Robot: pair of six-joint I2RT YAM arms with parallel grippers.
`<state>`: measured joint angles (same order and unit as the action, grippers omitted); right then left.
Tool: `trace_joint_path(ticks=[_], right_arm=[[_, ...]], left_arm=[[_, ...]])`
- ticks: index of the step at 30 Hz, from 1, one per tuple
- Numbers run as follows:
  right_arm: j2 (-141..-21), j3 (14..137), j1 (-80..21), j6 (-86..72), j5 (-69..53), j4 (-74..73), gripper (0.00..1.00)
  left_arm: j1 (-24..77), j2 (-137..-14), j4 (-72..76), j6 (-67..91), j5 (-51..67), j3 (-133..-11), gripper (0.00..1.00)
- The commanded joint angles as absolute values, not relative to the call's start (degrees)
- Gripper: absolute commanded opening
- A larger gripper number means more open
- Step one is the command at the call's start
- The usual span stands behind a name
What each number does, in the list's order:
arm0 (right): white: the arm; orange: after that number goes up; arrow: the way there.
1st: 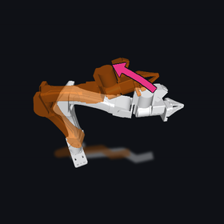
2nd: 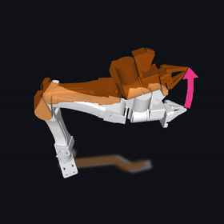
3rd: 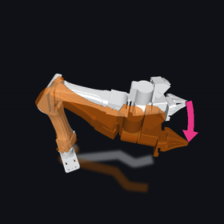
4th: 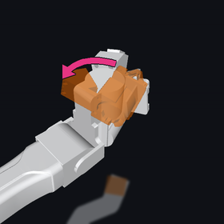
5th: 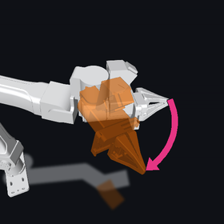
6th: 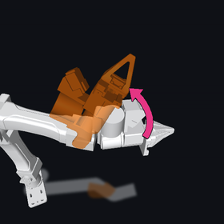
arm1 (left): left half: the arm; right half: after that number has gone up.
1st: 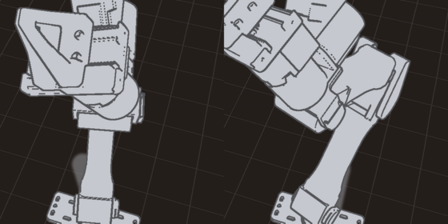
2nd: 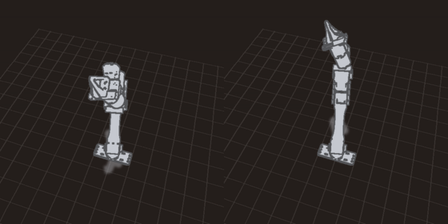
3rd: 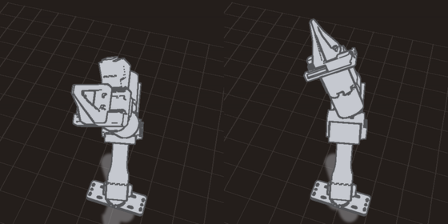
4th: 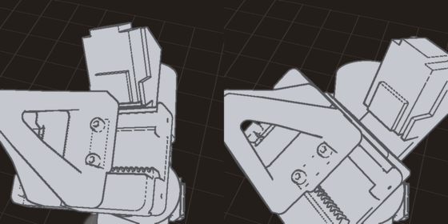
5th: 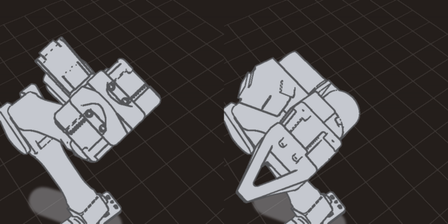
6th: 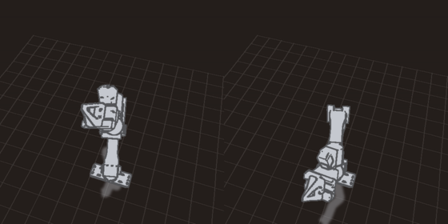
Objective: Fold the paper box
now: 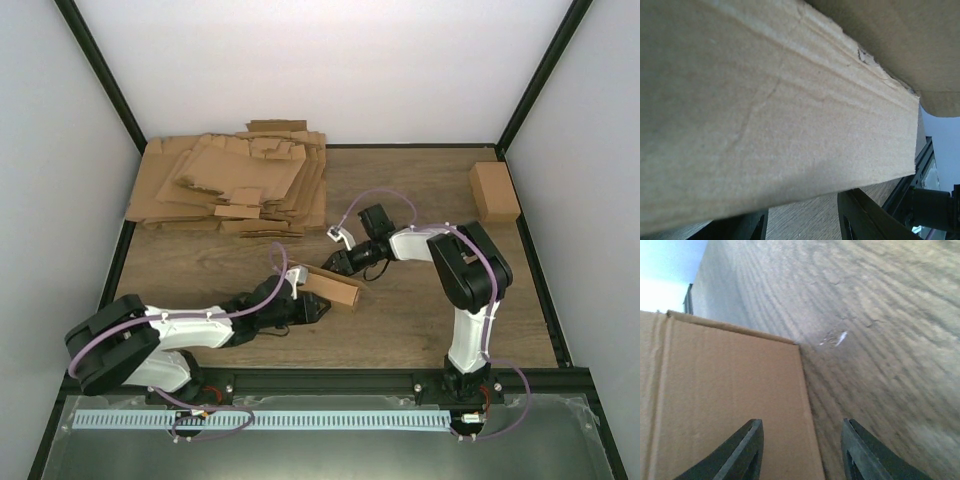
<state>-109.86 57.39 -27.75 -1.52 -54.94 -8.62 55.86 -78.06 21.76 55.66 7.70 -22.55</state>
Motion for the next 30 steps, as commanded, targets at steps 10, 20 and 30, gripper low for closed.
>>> trace_joint_path(ticks=[10,20,30], right_arm=[[-95.4,55.73,-20.9,-11.45,-34.32,-6.35,0.5],[-79.22,53.23,-20.26,-15.15,-25.73,-13.27,0.61],[-61.87,48.27,-23.46,-19.57,-22.1,-24.42,0.88]], left_arm=[[56.43,-62.82,-1.27,52.58,4.26,-23.69,0.5],[47.41,-55.36,-27.37,41.91,6.52,-37.72,0.52],[33.97,-60.7,-34.18,29.53,9.89,-47.81,0.53]])
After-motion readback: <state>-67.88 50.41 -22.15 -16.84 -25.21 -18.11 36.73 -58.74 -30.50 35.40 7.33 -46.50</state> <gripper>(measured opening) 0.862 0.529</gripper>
